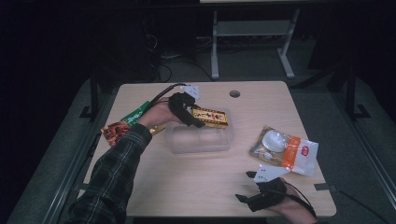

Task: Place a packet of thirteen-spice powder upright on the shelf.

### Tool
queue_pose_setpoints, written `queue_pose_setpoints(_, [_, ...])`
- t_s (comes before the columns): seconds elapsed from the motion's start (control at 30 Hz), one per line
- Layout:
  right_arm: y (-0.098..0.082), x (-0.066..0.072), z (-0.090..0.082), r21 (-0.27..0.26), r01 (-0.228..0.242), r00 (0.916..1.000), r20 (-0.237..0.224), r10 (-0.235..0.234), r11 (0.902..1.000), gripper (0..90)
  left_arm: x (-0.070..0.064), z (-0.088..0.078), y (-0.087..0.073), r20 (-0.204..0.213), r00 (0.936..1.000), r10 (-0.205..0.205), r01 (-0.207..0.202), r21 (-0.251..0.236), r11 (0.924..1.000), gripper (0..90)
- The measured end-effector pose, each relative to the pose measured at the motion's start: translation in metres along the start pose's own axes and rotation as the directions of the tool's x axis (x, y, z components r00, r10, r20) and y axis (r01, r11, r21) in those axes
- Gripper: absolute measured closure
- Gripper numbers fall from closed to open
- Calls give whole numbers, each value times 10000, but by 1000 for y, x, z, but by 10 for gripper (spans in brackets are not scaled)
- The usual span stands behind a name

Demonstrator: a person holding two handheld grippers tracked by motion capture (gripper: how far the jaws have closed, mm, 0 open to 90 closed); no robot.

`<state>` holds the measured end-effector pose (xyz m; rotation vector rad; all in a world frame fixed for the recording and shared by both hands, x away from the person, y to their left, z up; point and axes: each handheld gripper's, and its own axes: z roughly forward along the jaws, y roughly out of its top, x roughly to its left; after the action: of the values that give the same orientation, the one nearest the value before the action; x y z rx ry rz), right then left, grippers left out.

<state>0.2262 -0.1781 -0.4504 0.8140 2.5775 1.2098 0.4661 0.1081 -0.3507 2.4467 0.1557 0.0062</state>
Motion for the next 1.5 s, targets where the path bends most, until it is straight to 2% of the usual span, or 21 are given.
queue_pose_setpoints(0.33, [0,1,0,4,8,10000,-17,-8,10000,139,1,9,3,-25,10000,-33,33,216,9998,313])
queue_pose_setpoints(0.73, [0,0,0,15,36,10000,-11,-36,10000,139,3,14,4,2,9999,-111,111,207,9997,311])
queue_pose_setpoints(0.9, [0,0,0,17,40,10000,-22,-40,10000,139,3,15,6,46,9998,-201,201,2,9998,310])
queue_pose_setpoints(1.5, [1,1,1,-75,50,9999,-104,-50,10000,139,1,31,23,232,9997,-124,140,-715,9973,304])
